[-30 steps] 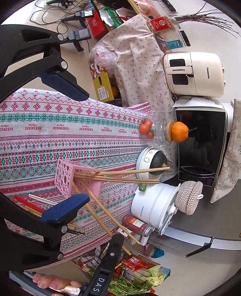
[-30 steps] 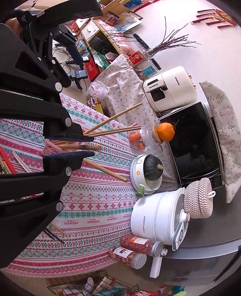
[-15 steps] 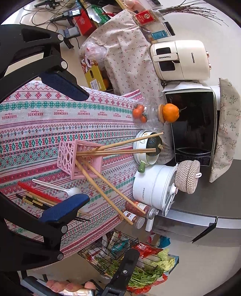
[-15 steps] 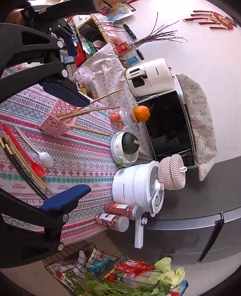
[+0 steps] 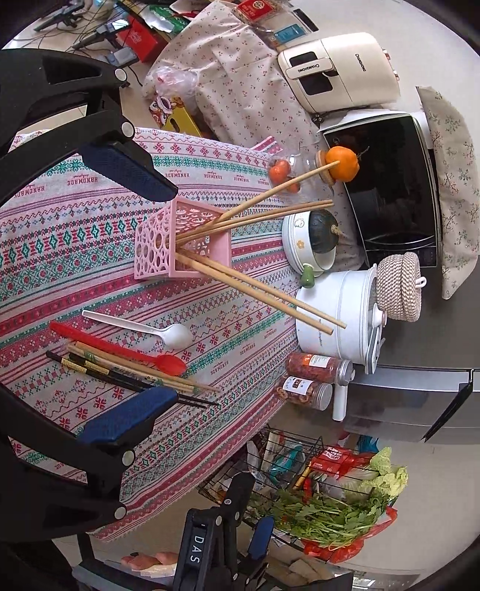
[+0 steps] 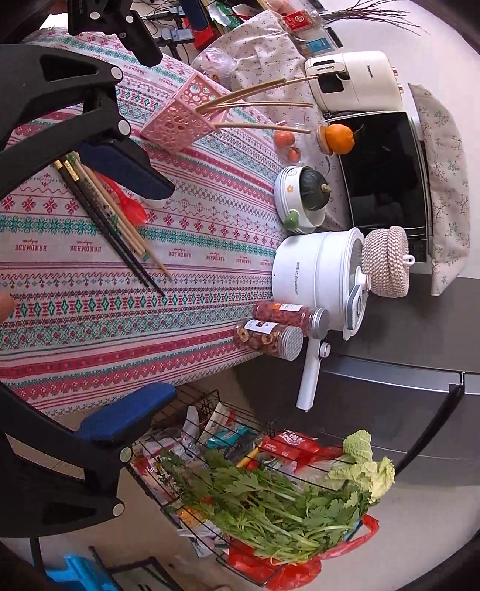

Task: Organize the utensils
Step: 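Move both tools back toward the remaining utensils, then close the left tool on the red plastic spoon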

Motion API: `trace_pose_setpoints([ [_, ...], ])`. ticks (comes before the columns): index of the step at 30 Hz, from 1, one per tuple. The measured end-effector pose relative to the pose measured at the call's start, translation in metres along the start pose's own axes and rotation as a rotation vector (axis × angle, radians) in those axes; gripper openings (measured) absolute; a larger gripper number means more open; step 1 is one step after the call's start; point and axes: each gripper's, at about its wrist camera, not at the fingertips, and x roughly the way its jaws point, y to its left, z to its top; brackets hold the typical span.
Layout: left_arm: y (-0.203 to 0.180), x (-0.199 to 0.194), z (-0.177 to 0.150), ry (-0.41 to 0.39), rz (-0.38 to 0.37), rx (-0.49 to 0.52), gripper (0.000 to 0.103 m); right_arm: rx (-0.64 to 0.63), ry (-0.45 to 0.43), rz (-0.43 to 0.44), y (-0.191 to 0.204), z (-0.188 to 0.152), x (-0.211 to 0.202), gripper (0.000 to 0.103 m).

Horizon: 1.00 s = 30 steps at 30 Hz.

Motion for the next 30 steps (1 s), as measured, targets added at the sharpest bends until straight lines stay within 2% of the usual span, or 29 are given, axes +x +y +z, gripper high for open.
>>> trace_pose_setpoints([
  [8,-0.05,0.038,-0.002,0.119,-0.048,0.115,0.095,-0.016,0.122,-0.019,-0.031,-0.022,0.019,0.096],
  [9,-0.055,0.046,-0.002,0.138,-0.06,0.119,0.09,-0.006,0.134,-0.016,-0.035,-0.024,0.021,0.096],
  [12,-0.066,0.078,-0.003,0.239,-0.121,0.115,0.06,0.031,0.166,-0.002,-0.047,-0.027,0.027,0.097],
  [15,-0.068,0.115,-0.005,0.347,-0.163,0.052,0.048,0.065,0.19,0.013,-0.055,-0.028,0.032,0.097],
  [19,-0.074,0.147,-0.003,0.41,-0.126,0.048,0.035,0.1,0.207,0.028,-0.061,-0.028,0.035,0.097],
  [22,-0.076,0.161,-0.005,0.45,-0.092,0.064,0.029,0.113,0.216,0.047,-0.062,-0.028,0.037,0.096],
  [26,-0.074,0.17,-0.014,0.48,-0.05,0.082,0.027,0.101,0.224,0.053,-0.061,-0.028,0.039,0.096],
  [30,-0.071,0.172,-0.017,0.472,-0.046,0.078,0.026,0.095,0.236,0.055,-0.059,-0.029,0.042,0.096],
])
